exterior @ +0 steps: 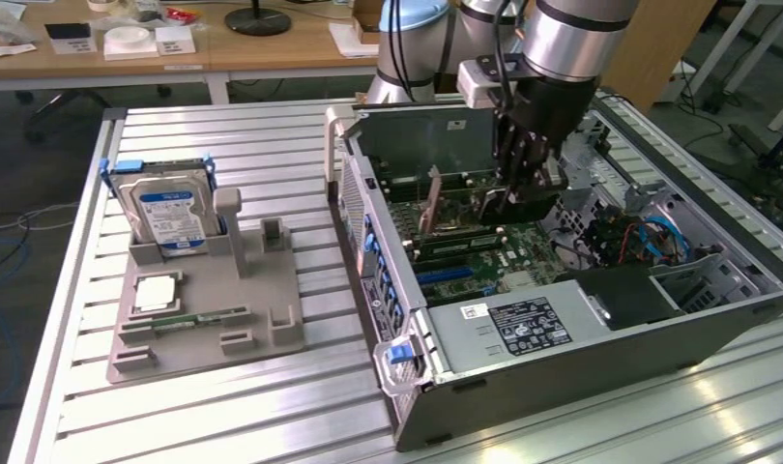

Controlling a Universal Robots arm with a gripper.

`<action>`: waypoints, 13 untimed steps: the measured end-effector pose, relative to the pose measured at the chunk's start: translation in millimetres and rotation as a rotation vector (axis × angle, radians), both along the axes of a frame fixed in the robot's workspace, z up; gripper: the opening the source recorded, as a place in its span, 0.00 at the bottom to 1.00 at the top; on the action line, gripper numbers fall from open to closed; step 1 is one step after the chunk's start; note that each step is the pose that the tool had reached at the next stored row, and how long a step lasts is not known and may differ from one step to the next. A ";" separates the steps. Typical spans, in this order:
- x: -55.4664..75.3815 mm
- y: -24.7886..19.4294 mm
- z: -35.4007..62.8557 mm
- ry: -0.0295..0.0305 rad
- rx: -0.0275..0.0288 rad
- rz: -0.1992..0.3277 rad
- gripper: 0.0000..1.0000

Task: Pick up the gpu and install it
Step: 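Insert the gpu into the slot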

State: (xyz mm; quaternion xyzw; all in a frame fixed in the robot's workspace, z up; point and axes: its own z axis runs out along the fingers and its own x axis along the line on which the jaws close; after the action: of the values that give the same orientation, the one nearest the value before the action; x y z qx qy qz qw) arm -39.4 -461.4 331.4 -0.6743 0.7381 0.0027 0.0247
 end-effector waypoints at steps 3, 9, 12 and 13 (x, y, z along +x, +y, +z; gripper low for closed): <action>-2.1 0.0 -2.6 -0.0001 0.0003 0.000 0.27; -6.1 -0.7 -6.9 -0.0001 0.0000 0.000 0.27; -7.2 -2.2 -8.2 -0.0002 0.0003 0.000 0.27; -7.8 -2.4 -8.8 -0.0001 0.0002 0.000 0.27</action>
State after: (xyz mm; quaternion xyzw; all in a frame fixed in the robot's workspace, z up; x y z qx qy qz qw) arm -47.3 -463.8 322.7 -0.6743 0.7380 0.0027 0.0248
